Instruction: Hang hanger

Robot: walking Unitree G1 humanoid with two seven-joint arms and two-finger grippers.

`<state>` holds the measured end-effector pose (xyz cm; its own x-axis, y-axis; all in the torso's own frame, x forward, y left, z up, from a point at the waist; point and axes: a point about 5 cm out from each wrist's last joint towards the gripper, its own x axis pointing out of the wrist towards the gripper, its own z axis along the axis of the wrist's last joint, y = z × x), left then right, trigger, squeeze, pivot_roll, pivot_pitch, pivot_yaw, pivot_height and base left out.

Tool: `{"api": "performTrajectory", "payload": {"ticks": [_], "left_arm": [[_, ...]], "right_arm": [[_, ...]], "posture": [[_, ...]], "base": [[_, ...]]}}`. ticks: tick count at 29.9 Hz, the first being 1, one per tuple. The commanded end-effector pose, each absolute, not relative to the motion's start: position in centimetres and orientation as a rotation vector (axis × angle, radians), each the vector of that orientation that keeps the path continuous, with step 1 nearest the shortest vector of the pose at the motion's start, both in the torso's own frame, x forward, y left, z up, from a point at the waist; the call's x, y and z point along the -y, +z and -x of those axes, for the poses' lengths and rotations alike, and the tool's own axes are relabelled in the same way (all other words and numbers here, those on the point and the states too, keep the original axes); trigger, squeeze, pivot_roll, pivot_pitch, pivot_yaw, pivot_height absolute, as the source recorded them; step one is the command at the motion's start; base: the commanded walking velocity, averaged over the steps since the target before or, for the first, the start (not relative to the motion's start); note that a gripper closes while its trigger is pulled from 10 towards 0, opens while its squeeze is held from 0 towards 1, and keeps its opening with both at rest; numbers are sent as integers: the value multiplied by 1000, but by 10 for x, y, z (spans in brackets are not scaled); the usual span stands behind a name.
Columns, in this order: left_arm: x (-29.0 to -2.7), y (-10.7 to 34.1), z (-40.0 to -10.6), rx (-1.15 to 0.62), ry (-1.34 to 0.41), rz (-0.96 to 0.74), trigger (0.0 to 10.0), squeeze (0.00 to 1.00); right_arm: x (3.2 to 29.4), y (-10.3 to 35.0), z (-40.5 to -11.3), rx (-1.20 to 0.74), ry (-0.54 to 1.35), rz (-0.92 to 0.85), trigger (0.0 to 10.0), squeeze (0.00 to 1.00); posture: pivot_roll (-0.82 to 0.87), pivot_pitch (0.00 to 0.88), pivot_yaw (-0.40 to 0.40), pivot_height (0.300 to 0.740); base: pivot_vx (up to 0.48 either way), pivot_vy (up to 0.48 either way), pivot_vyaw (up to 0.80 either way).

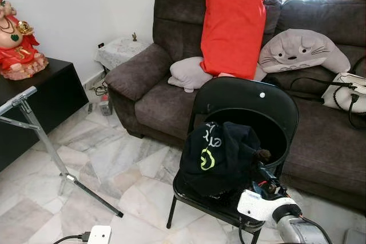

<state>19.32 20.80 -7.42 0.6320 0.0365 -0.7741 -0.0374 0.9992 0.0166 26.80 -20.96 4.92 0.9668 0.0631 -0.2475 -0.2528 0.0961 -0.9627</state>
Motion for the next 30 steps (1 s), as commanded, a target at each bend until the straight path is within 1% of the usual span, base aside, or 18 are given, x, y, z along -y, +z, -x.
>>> {"api": "performTrajectory", "payload": {"ticks": [1, 8, 10, 21, 30], "left_arm": [[-212, -75, -191, -898, 44, -8, 10000, 0], [-212, -75, -191, -898, 42, -12, 10000, 0], [-212, -75, -191, -897, 42, -13, 10000, 0], [-212, -75, -190, -896, 47, -7, 10000, 0], [-213, -75, -190, -896, 53, -7, 10000, 0]], "right_arm": [[213, 50, -271, -162, 216, 1462, 10000, 0], [214, 49, -276, -139, 201, 1473, 10000, 0], [212, 48, -281, -111, 207, 1478, 10000, 0], [206, 40, -292, -99, 254, 1512, 10000, 0], [195, 45, -298, -15, 257, 1495, 10000, 0]], "posture": [[-62, 0, 66, 740], [-63, 0, 69, 740], [-60, 0, 69, 740], [-51, 0, 69, 740], [-44, 0, 73, 740]], "base": [[0, 0, 0], [0, 0, 0], [0, 0, 0], [0, 0, 0], [0, 0, 0]]}}
